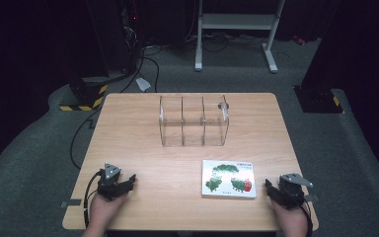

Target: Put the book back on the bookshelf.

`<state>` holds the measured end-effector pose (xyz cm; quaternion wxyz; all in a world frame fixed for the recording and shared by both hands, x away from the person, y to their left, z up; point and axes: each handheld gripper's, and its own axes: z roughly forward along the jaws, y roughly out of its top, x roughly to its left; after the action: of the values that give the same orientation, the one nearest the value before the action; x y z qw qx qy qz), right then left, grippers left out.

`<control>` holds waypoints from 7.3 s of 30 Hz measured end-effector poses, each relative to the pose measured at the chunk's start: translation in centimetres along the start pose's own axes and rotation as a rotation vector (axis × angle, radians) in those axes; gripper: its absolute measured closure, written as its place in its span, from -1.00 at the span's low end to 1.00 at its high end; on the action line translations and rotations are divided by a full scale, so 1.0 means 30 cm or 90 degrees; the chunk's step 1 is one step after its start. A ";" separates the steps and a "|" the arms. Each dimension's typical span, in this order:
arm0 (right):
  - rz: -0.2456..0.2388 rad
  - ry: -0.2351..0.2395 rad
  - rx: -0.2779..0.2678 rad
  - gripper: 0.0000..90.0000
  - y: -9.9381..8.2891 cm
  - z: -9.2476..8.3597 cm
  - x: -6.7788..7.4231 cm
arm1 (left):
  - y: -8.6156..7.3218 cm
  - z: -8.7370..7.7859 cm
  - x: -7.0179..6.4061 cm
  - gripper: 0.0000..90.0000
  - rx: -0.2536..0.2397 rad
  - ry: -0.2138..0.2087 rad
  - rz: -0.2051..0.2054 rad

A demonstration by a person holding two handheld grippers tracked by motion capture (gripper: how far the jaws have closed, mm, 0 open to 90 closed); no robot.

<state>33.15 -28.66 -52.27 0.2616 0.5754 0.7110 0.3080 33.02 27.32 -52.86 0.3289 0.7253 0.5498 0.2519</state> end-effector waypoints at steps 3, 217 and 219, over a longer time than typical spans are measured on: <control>-0.001 0.000 0.000 -0.05 0.000 0.000 0.000 | 0.000 0.000 0.000 -0.26 0.000 0.000 0.000; -0.056 0.316 0.022 -0.39 0.120 0.070 0.560 | -0.013 -0.025 -0.434 -0.63 0.020 -0.167 0.152; -0.052 0.334 0.012 -0.37 0.127 0.059 0.565 | -0.013 -0.025 -0.433 -0.63 0.020 -0.168 0.151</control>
<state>33.53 -11.27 -50.94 0.0751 0.4494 0.7800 0.4289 28.74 15.01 -52.71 0.3547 0.8170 0.4161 0.1832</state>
